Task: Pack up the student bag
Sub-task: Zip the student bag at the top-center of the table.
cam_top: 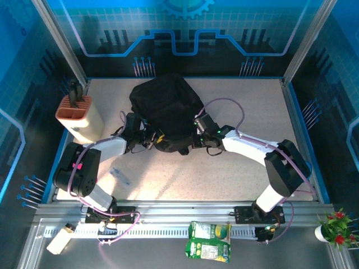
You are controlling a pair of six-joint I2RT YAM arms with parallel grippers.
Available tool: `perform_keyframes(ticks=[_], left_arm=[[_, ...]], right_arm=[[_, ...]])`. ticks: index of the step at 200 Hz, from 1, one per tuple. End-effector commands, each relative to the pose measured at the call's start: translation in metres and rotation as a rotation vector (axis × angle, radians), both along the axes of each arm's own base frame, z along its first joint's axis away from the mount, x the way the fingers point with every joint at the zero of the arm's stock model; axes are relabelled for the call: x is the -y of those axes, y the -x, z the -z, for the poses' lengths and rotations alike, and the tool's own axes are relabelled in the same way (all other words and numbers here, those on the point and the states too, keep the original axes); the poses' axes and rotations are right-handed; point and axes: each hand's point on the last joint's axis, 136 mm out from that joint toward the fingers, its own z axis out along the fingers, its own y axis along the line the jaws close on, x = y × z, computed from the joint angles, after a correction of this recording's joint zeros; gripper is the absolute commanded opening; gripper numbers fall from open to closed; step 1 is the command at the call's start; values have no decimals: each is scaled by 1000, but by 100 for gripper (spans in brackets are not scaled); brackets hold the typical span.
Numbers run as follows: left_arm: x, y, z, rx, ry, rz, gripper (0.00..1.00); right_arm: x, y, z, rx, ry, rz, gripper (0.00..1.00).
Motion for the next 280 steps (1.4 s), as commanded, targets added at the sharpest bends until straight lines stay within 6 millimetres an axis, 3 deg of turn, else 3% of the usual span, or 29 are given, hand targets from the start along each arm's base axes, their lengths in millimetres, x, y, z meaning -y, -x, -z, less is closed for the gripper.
perform_keyframes(ticks=[1, 49, 84, 103, 123, 148, 174, 196, 229, 254, 280], left_arm=[[-19, -14, 11, -1, -116, 0, 0], [-13, -55, -1, 49, -215, 100, 4], [-29, -73, -15, 72, -280, 67, 19], [-53, -65, -21, 66, -328, 1, 35], [-85, -44, -17, 28, -394, -65, 49], [-100, -13, -18, 4, -428, -72, 56], [-81, 2, -34, 47, -288, -55, 63], [-56, 1, -48, 97, -128, -49, 67], [-27, -4, -42, 87, -70, -24, 66], [-19, -7, -26, 45, -79, -19, 57], [-21, -11, -14, 22, -108, -40, 30]], right_arm=[[41, 4, -7, 19, 97, 81, 0], [-19, 33, -20, 83, -2, -195, 0], [-68, 42, -25, 64, -89, -307, 0], [-93, 38, -28, 40, -134, -334, 0], [-116, 34, -31, 26, -161, -363, 0], [-137, 31, -33, 0, -171, -395, 0], [-145, 32, -28, -26, -171, -409, 0], [-147, 34, -24, -43, -175, -408, 0], [-144, 38, -23, -56, -176, -404, 0], [-137, 41, -24, -58, -164, -391, 0], [-119, 43, -17, -74, -122, -332, 2]])
